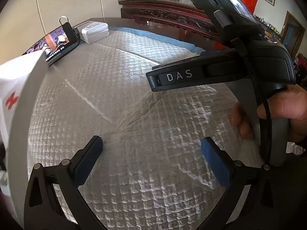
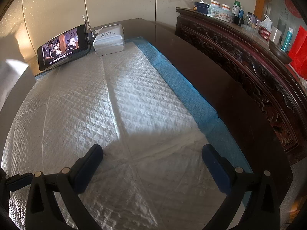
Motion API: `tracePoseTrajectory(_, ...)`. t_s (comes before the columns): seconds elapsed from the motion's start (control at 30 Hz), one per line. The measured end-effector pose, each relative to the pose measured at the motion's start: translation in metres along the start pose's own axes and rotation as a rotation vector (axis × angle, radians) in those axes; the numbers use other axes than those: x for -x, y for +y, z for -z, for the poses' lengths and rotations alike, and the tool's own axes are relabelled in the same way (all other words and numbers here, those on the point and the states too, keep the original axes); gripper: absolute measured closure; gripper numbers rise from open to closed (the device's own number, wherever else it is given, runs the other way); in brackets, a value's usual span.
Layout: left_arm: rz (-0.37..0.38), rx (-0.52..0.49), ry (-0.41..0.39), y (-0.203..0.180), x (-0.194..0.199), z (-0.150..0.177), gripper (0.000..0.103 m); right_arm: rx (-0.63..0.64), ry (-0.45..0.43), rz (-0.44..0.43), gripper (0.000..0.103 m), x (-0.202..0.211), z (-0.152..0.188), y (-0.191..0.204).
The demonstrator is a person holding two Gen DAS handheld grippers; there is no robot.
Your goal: Organize rigid objects
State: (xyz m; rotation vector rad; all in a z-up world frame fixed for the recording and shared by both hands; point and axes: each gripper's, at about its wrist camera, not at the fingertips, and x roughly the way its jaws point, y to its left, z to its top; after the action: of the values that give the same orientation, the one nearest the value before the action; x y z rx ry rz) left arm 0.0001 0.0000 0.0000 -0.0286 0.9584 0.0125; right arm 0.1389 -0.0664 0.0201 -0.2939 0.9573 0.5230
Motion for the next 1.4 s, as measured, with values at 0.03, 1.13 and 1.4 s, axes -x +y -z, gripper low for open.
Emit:
tracePoseTrajectory(0.03, 0.001, 0.001, -0.002, 0.0001, 0.0001, 0.0001, 0.0, 0.0, 0.0, 0.0, 0.0, 0.0017, 0.0, -0.0009)
tracePoseTrajectory(1.13, 0.001, 0.0, -0.002, -0.0018, 0.0001, 0.0004, 0.0, 0.0, -0.001, 0.0, 0.0, 0.0036, 0.0014, 0.0011)
tracePoseTrajectory(1.4, 0.003, 0.0, -0.003, 0.0006, 0.0017, 0.0006, 0.0, 0.0, -0.001, 0.0, 0.0, 0.0022, 0.0018, -0.001)
